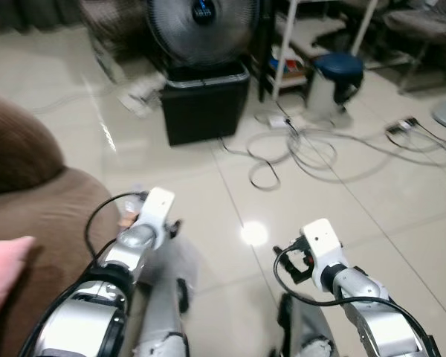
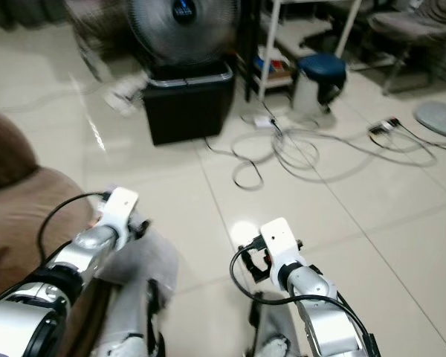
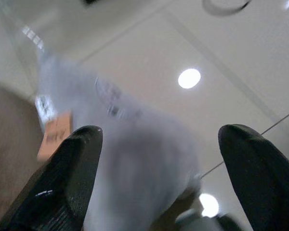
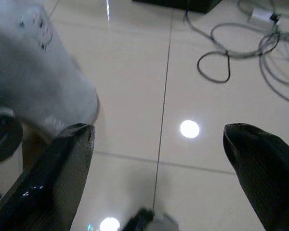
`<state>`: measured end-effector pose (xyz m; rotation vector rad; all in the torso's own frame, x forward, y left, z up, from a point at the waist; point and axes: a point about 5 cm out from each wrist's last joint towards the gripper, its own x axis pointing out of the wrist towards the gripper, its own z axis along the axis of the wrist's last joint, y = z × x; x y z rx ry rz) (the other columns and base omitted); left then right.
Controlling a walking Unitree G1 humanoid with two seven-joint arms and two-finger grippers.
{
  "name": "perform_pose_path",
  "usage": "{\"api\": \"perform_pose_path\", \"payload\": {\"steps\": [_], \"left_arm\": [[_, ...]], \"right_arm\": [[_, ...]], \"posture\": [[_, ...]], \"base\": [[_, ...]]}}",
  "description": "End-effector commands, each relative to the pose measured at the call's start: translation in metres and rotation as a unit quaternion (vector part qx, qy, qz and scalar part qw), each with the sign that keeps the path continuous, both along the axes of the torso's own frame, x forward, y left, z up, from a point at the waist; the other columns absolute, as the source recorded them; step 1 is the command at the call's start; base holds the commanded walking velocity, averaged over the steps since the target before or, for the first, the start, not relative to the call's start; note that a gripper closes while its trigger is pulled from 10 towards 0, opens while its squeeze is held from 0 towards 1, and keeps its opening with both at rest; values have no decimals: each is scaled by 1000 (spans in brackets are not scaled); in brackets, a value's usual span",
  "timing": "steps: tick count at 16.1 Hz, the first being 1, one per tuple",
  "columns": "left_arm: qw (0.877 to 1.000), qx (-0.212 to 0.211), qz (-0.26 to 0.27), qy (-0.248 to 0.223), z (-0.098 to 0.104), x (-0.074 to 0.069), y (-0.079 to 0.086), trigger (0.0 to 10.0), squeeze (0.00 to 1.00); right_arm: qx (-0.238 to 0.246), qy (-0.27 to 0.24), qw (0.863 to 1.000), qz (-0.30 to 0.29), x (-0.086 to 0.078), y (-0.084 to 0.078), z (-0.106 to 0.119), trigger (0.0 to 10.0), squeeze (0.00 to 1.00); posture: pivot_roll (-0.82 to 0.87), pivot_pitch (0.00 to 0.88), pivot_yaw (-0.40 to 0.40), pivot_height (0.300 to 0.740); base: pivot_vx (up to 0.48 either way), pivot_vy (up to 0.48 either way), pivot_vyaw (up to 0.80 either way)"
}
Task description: Move the pillow to the sofa from floor
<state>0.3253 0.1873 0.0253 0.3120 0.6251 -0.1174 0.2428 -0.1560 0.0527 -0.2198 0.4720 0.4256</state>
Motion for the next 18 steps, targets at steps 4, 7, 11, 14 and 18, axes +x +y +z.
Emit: {"api": "perform_pose_path", "payload": {"steps": [4, 7, 11, 14, 18], "left_arm": [[998, 10, 59, -11, -12, -12, 12, 10000, 1000], [992, 54, 105, -37, -14, -18, 26, 10000, 1000], [982, 129, 128, -49, -16, -29, 51, 10000, 1000], [977, 132, 168, -31, -23, -42, 68, 10000, 1000], [967, 188, 170, -21, -26, -52, 81, 10000, 1000]], "right_arm": [[-4, 0, 999, 35, -5, 6, 16, 10000, 0], [7, 0, 999, 51, -14, 8, 27, 10000, 0], [-5, 22, 996, 86, -36, -7, 40, 10000, 0], [-14, 32, 994, 101, -41, -12, 48, 10000, 0], [-13, 45, 991, 123, -45, -9, 49, 10000, 0]], "posture": [[-88, 214, -59, 592], [-107, 237, -115, 592], [-129, 260, -212, 592], [-141, 266, -232, 592], [-150, 274, -232, 592]], "base": [[0, 0, 0], [0, 0, 0], [0, 0, 0], [0, 0, 0], [0, 0, 0]]}}
